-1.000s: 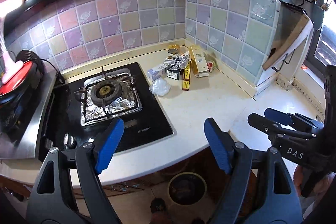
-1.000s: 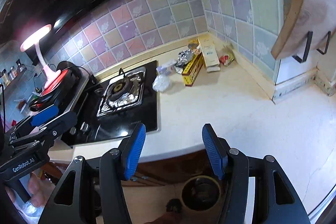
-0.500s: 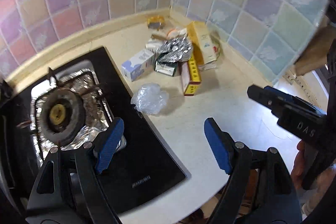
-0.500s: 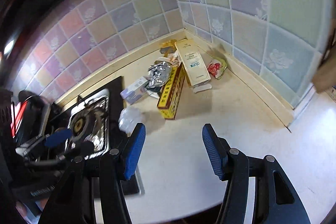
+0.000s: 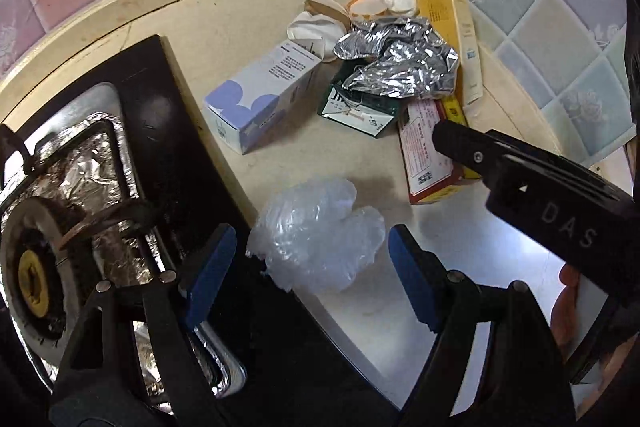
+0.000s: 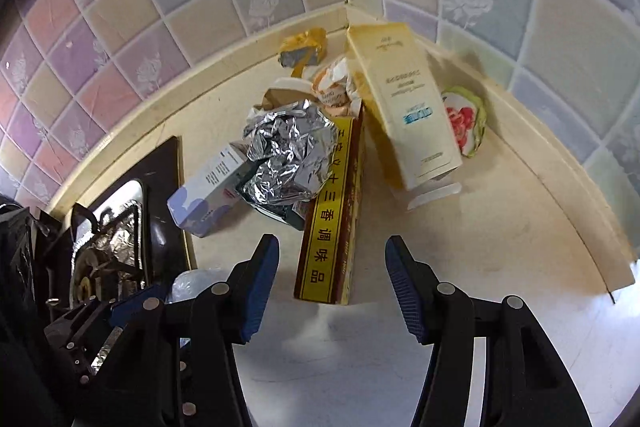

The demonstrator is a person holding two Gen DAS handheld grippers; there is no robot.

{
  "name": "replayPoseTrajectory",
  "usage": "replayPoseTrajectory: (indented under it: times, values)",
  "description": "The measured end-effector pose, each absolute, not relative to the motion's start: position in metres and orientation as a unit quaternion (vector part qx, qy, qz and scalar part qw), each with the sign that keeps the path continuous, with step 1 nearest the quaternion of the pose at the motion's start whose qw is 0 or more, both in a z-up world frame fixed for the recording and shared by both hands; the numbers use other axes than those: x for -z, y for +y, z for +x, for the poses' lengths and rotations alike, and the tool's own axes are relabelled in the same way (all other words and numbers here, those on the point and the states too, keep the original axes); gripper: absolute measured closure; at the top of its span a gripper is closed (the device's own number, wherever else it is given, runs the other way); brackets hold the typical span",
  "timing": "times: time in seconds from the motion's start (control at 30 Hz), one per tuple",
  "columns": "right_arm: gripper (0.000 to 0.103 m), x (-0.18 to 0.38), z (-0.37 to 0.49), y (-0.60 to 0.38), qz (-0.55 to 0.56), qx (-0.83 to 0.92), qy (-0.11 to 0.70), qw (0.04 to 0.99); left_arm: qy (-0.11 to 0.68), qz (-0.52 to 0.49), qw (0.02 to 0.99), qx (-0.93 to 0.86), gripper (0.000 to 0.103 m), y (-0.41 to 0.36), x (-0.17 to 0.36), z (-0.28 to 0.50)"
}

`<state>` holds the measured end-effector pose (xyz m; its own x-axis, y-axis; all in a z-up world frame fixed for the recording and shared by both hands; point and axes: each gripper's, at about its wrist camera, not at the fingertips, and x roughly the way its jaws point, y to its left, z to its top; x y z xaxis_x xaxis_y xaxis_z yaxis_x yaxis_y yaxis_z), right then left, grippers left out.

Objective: Collect trash
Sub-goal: 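Grasp the yellow seasoning box with the right tool while the left tool grasps the plastic bag, then carry box and bag down over the bin and open both tools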

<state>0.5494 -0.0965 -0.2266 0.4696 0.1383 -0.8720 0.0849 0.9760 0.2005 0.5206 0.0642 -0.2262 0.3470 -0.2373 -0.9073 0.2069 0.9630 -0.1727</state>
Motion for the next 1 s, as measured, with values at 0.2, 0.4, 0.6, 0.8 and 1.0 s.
replayPoseTrajectory:
  times: [0.2,0.4,0.6,0.8,1.0]
  values:
    - [0.077,0.249,0.551,-0.101,0.120,-0.012,0.535,0.836,0.560,-0.021,0.815,0.144,0.047,0.062,0.239,0.529]
    - [0.080,0.247,0.525,-0.121,0.151,-0.001,0.531,0.834,0.550,-0.032,0.820,0.154,0.073,0.061,0.232,0.522]
    - [0.081,0.220,0.481,-0.138,0.170,-0.005,0.506,0.846,0.527,-0.037,0.833,0.164,0.077,0.058,0.203,0.495]
    - [0.081,0.188,0.422,-0.149,0.182,-0.018,0.482,0.857,0.500,-0.036,0.846,0.178,0.078,0.048,0.163,0.451]
    - [0.081,0.151,0.348,-0.161,0.172,-0.059,0.461,0.869,0.469,-0.033,0.864,0.180,0.078,0.036,0.117,0.393]
